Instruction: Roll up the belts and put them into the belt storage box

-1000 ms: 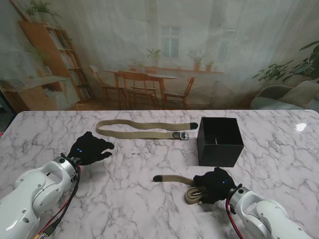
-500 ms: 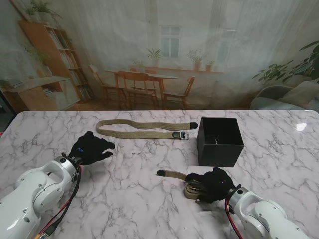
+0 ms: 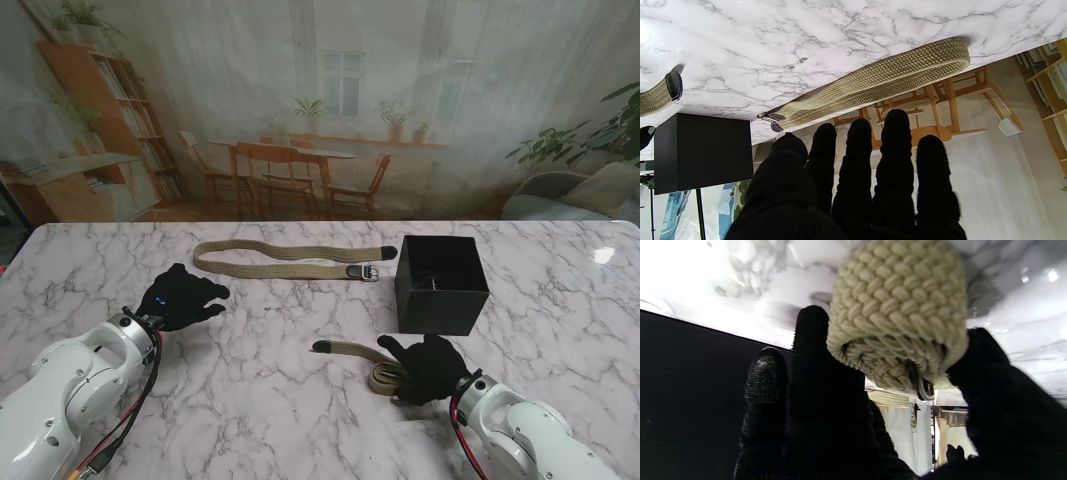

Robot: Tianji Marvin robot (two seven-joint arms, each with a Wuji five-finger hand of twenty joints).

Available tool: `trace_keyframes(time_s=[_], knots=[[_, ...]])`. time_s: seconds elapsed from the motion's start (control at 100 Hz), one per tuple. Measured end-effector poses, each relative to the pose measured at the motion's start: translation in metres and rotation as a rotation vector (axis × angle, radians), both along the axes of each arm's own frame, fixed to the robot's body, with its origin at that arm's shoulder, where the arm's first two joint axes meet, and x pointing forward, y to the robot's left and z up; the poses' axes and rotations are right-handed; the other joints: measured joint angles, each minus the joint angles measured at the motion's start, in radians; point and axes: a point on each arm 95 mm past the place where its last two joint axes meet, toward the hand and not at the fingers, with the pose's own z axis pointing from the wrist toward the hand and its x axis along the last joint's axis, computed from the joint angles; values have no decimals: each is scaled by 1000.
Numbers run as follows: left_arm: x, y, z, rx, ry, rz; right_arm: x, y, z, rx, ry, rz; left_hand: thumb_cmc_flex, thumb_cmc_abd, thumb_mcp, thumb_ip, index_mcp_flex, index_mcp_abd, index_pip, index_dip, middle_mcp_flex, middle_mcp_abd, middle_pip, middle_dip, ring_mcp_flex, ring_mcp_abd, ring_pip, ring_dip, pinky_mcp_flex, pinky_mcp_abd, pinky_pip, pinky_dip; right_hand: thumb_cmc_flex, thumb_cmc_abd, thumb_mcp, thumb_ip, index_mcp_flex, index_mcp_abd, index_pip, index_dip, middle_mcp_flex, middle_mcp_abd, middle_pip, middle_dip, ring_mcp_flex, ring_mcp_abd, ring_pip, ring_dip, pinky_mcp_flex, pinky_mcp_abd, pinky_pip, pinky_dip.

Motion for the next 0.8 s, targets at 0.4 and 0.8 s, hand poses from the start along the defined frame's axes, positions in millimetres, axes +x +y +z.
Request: trace_keyframes(time_s=[0.4, 0.8], knots=[[0, 0, 0, 0, -1, 0, 0, -1, 1, 3, 13, -27, 0, 0, 0, 0, 0, 0, 0, 0, 0, 0, 0, 0, 0, 0, 0, 0, 0, 0, 0, 0, -12, 40, 14, 23, 95, -297, -1, 38, 0, 10, 2, 10, 1, 9, 0, -22, -8, 16, 4, 0], [1, 0, -1, 1, 0, -1, 0, -1, -1, 26, 61, 11, 0, 0, 0, 0, 0, 0, 0, 0, 0, 0, 0, 0, 0, 0, 0, 0, 0, 0, 0, 0, 39, 170, -45, 40, 191, -669, -135, -27, 0, 84, 83, 80, 13, 89, 31, -19, -4, 152, 9, 8]])
